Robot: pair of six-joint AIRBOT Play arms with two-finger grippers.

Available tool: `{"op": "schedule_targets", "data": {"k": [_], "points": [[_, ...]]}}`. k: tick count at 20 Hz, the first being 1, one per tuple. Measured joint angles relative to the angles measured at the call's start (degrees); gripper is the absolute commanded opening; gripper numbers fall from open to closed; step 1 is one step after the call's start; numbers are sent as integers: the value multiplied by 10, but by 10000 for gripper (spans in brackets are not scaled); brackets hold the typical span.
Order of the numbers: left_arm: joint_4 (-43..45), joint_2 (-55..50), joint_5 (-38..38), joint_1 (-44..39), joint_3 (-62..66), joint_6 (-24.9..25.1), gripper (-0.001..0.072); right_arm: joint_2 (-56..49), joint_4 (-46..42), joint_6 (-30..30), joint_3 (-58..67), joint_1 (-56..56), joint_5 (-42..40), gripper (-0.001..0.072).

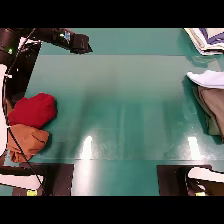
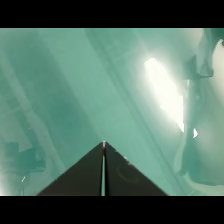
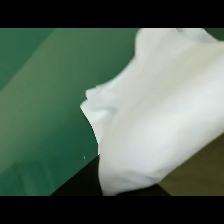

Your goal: Fold the shirts.

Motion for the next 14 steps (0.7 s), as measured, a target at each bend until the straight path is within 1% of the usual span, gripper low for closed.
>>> {"op": "schedule_targets", "data": {"k": [4, 7, 10, 14], "points": [[0, 0, 1, -2, 0, 0, 29, 41, 24, -17, -4, -13, -41, 15], [0, 0, 0, -3, 0, 0, 29, 75, 29, -31, -5, -31, -48, 15], [1, 0, -1, -3, 0, 0, 29, 101, 16, -41, -6, -60, -16, 15], [1, 0, -3, -3, 0, 0, 29, 116, -50, -46, -12, -96, 71, 16]]}}
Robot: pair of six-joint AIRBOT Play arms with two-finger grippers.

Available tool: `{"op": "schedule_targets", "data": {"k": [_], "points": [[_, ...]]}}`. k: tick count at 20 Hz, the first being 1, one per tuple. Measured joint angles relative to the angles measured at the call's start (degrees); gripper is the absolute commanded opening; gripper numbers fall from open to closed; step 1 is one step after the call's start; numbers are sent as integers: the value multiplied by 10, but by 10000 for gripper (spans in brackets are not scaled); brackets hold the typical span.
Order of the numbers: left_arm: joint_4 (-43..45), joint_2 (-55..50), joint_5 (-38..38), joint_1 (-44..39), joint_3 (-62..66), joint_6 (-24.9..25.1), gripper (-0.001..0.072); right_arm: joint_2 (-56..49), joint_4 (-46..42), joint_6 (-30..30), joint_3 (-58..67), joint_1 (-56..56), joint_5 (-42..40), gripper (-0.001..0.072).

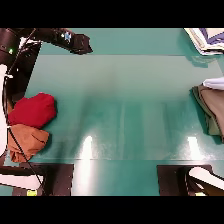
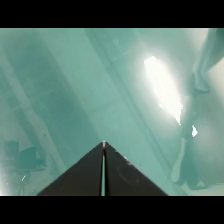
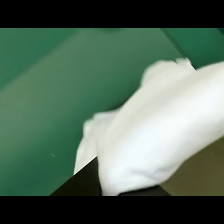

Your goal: Fold the shirts.

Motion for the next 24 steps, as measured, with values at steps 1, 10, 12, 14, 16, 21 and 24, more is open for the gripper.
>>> {"op": "schedule_targets", "data": {"k": [1, 10, 12, 14, 16, 21, 24], "points": [[0, 0, 0, 0, 0, 0, 29, 1, -20, -1, -8, -9, 24, 16], [0, 0, -12, 0, 0, 0, 29, 7, -141, -2, -137, -105, 171, 512], [0, 0, -14, 0, 0, 0, 29, 10, -148, -2, -153, -129, 184, 510], [0, 0, -15, 0, 0, 0, 29, 19, -149, -2, -161, -144, 188, 509], [0, 0, -15, 0, 0, 0, 30, 35, -139, -1, -165, -148, 177, 508], [0, 0, -15, 0, 0, 0, 30, 75, 1, 0, -169, -66, 131, 503], [0, 0, -10, 0, 0, 0, 30, 84, 73, 0, -169, 53, 117, 326]]}}
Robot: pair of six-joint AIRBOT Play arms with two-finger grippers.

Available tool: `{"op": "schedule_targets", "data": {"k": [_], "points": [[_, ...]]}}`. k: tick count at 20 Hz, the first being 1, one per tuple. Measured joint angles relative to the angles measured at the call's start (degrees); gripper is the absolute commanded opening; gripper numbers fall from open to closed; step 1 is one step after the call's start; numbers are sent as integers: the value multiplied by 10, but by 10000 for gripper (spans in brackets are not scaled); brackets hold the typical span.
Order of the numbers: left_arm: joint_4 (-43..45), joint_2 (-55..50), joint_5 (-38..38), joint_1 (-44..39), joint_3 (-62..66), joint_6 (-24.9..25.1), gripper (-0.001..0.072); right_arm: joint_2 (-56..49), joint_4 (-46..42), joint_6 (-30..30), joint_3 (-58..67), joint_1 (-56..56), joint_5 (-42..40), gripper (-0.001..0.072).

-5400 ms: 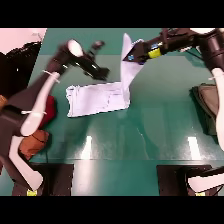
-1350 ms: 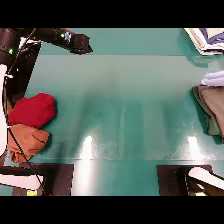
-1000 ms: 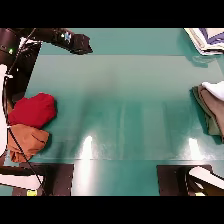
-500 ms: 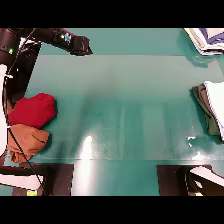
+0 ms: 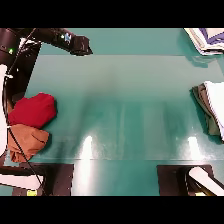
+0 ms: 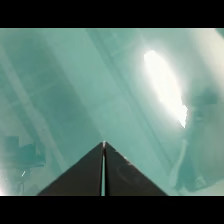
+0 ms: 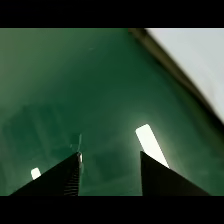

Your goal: Fold the shirts.

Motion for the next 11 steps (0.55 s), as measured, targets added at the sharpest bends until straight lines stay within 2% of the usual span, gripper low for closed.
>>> {"op": "schedule_targets", "data": {"k": [1, 3, 7, 11], "points": [[0, 0, 1, 0, 0, 0, 30, 2, 14, 0, 0, 43, -4, 249], [0, 0, 8, 0, 0, 0, 30, 3, 30, -3, 0, 131, -21, 14], [0, 0, 13, 0, 0, 0, 29, 4, 46, -22, 0, 271, -66, 16], [0, 0, 16, 0, 0, 0, 30, 5, 51, -29, 0, 341, -86, 16]]}}
